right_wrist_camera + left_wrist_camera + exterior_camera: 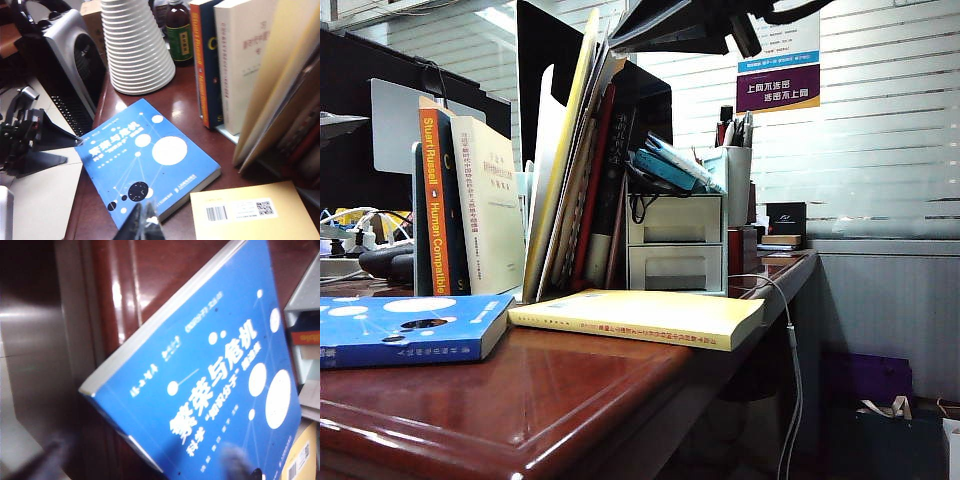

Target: Pick up the blue book and put it on the bookshelf.

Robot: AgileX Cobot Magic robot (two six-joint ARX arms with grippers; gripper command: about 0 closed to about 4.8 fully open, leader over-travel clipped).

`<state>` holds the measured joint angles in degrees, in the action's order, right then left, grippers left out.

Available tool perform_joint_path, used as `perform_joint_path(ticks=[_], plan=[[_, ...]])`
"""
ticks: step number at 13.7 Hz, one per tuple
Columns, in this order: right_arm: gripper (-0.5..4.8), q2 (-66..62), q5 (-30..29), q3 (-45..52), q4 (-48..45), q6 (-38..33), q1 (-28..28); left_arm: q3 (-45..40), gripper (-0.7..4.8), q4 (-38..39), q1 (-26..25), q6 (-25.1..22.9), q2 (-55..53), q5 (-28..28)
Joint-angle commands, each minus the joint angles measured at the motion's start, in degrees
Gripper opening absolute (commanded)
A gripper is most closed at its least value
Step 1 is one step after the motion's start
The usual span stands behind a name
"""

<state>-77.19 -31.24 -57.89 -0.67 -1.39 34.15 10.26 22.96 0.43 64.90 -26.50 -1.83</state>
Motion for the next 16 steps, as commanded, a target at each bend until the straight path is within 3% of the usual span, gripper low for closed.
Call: perform_joint_path(ticks=[1, 2, 3, 4, 5, 6, 7, 9, 12, 16], plan=[[-0.01, 0.3, -0.7, -0.4, -1.0, 0.1, 0.1, 0.1, 1.64, -0.4, 0.0, 0.2, 0.0, 0.1], [-0.01, 0.3, -0.7, -0.4, -1.0, 0.1, 0.1, 0.1, 0.4, -0.4, 0.0, 0.2, 0.0, 0.2], [-0.01, 0.3, -0.7, -0.4, -1.0, 0.1, 0.1, 0.1, 0.14, -0.8, 0.0, 0.0, 0.0, 0.5], [-0.01, 0.3, -0.7, -0.4, -1.0, 0.1, 0.1, 0.1, -0.05, -4.7, 0.0, -3.4, 0.0, 0.5], [-0.01, 0.3, -0.7, -0.4, -1.0, 0.1, 0.1, 0.1, 1.23, -4.6, 0.0, -2.9, 0.0, 0.0], [-0.01, 0.3, -0.8, -0.4, -1.0, 0.1, 0.1, 0.1, 3.67, -4.6, 0.0, -0.1, 0.0, -1.4], [-0.01, 0.3, -0.9, -0.4, -1.0, 0.1, 0.1, 0.1, 4.79, -4.6, 0.0, 2.9, 0.0, -3.4], [-0.01, 0.3, -1.4, -0.4, -1.0, -0.1, 0.1, 0.1, 4.79, -4.1, 0.0, 6.7, 0.1, -4.8], [-0.01, 0.3, -2.4, -0.4, -1.0, -0.1, 0.1, 0.1, 4.79, -3.3, 0.0, 7.1, 0.1, -3.1], [-0.01, 0.3, -5.0, -0.4, -0.9, -0.1, 0.1, 0.0, 4.79, -1.3, 0.0, 8.0, 0.0, 3.4]])
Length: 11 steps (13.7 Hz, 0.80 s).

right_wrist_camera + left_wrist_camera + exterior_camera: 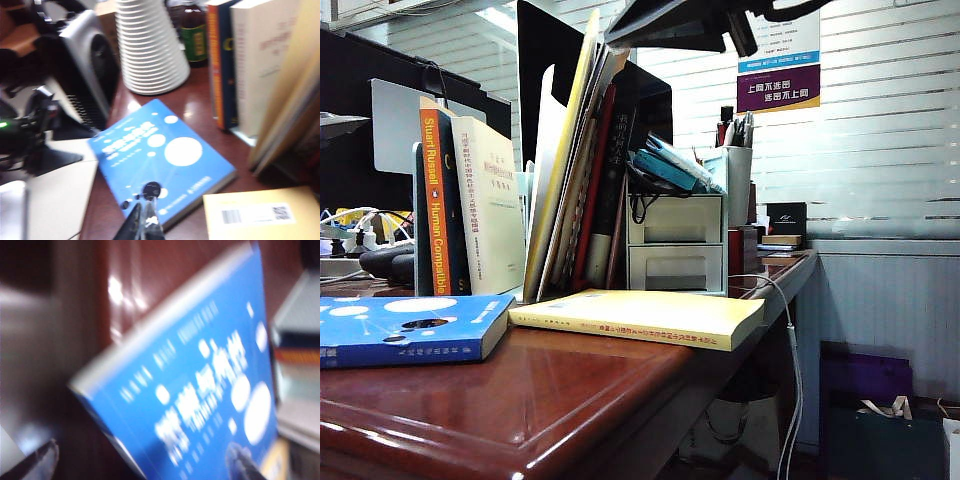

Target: Pick up the blue book and put it on the bookshelf.

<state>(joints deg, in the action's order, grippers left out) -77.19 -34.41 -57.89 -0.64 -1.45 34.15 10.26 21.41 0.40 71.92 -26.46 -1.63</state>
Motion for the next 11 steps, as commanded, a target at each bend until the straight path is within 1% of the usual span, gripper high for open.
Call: perform_joint_path(ticks=[1, 2, 3, 4, 8, 10, 11], plan=[[-0.01, 0.3, -1.7, -0.4, -0.9, 0.0, 0.1, -0.2, 4.79, 0.0, 0.0, 1.1, -0.1, 4.5], [-0.01, 0.3, -1.8, -0.4, -0.9, 0.0, 0.1, -4.5, 4.79, -5.5, 0.0, 4.1, -0.1, 4.0], [-0.01, 0.3, -1.8, -0.4, -0.9, 0.0, 0.1, -6.3, 4.79, -6.2, 0.0, 4.9, -0.1, 4.4], [-0.01, 0.3, -1.8, -0.3, -0.9, -0.1, 0.1, -8.5, 4.79, -12.0, 0.0, 5.0, -0.1, 4.0], [-0.01, 0.3, -3.3, -0.4, -0.8, -0.5, 0.1, -9.9, 4.79, -15.1, 0.0, 5.0, -0.1, 5.1], [-0.01, 0.3, -3.3, -0.3, -0.8, -0.5, 0.1, -9.9, 4.79, -15.3, 0.0, 5.0, -0.1, 5.7], [-0.01, 0.3, -3.3, -0.4, -0.9, -0.5, 0.1, -9.9, 4.79, -17.7, 0.0, 5.0, -0.1, 4.0]])
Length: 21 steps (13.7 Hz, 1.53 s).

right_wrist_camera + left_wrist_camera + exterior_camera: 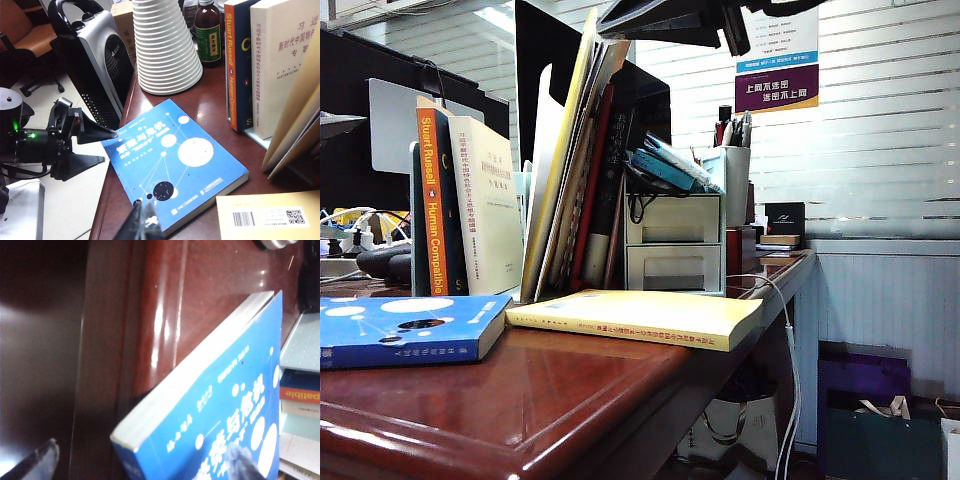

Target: Pick up the blue book and put it on the bookshelf.

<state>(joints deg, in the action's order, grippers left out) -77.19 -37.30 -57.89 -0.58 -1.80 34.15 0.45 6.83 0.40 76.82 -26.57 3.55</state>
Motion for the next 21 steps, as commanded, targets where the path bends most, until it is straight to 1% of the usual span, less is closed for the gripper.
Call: perform_joint_path(ticks=[1, 3, 6, 7, 8, 9, 10, 11, 13, 16, 17, 18, 19, 20, 21], plan=[[-0.01, 0.3, -0.4, -0.3, -0.9, -0.1, 0.1, 0.0, 4.79, -3.9, 0.0, 0.1, 0.0, -0.7], [-0.01, 0.3, -0.4, -0.4, -0.9, -0.1, 0.1, 0.0, 4.79, -4.2, 0.0, 0.0, 0.0, -1.5], [-0.01, 0.3, -0.4, -0.4, -0.9, -0.1, 0.1, 0.3, 4.79, -2.8, 0.0, 0.0, 0.0, 0.3], [-0.01, 0.3, -0.4, -0.3, -0.9, -0.1, 0.1, 2.4, 4.79, 1.8, 0.0, 0.0, 0.0, 0.7], [-0.01, 0.3, -0.4, -0.3, -0.9, -0.1, 0.1, 6.1, 4.79, 6.5, 0.0, -0.4, 0.0, 3.5], [-0.01, 0.3, -0.4, -0.4, -0.9, -0.1, 0.1, 7.3, 4.79, 8.0, 0.0, -0.3, -0.6, 4.2], [-0.01, 0.3, -0.4, -0.3, -0.9, -0.1, 0.1, 8.6, 4.79, 11.8, 0.0, -0.3, -2.2, 3.5], [-0.01, 0.3, -0.4, -0.3, -0.9, -0.1, 0.1, 9.1, 4.79, 12.7, 0.0, -0.2, -5.4, 2.7], [-0.01, 0.3, -1.5, -0.3, -0.9, -0.1, 0.1, 9.1, 4.79, 6.1, 0.0, -0.1, -10.3, 4.4], [-0.01, 0.3, -2.2, -0.3, -0.9, -0.2, 0.1, 9.0, 4.79, -3.4, 0.0, -0.2, -22.8, 3.3], [-0.01, 0.3, -2.3, -0.3, -0.9, -0.2, 0.1, 9.0, 4.79, -7.9, 0.0, -0.3, -25.9, 2.0], [-0.01, 0.3, -2.3, -0.3, -0.9, -0.2, 0.1, 9.1, 3.8, -11.0, 0.0, -0.3, -27.5, 1.6], [-0.01, 0.3, -2.3, -0.3, -0.9, -0.1, 0.1, 9.1, 2.98, -10.9, 0.0, -0.3, -27.5, 1.6], [-0.01, 0.3, -2.3, -0.4, -1.0, -0.1, 0.1, 9.0, 1.57, -10.7, 0.0, -0.3, -27.5, 1.6], [-0.01, 0.3, -2.2, -0.3, -1.0, -0.1, 0.1, 9.1, 0.97, -10.8, 0.0, -0.3, -27.5, 1.7]])
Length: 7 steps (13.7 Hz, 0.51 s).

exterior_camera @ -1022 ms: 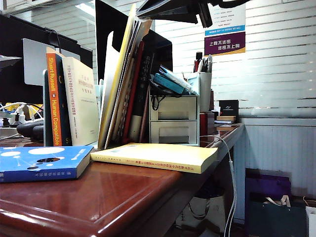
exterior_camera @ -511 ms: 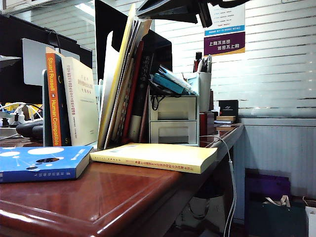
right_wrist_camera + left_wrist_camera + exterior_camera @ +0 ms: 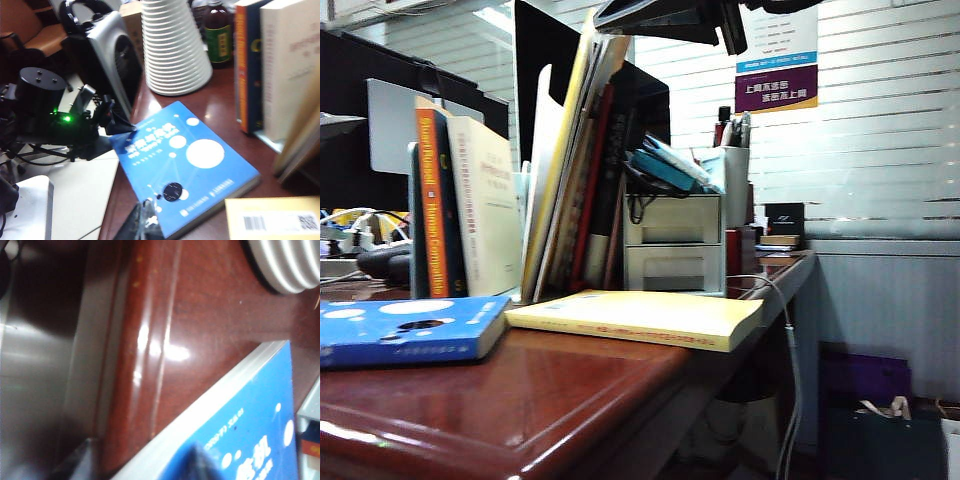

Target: Pick up the blue book and put it on the bookshelf.

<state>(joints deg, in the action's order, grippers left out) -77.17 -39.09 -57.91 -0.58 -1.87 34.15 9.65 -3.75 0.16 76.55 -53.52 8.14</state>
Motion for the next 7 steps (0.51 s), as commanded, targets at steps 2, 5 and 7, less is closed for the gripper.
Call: perform_joint_path(ticks=[2, 5, 7], plan=[[-0.01, 0.3, 0.2, -0.3, -1.0, 0.0, 0.1, -0.1, 0.25, -0.2, 0.2, -0.2, -0.6, -3.0], [-0.01, 0.3, 1.6, -0.3, -1.0, 0.0, 0.1, -0.1, -0.06, -4.4, 0.3, -0.4, -0.4, -5.6], [-0.01, 0.4, 1.5, -0.3, -1.2, 0.0, 0.1, 1.1, -0.06, -12.8, 0.3, -4.7, -0.4, -7.9]])
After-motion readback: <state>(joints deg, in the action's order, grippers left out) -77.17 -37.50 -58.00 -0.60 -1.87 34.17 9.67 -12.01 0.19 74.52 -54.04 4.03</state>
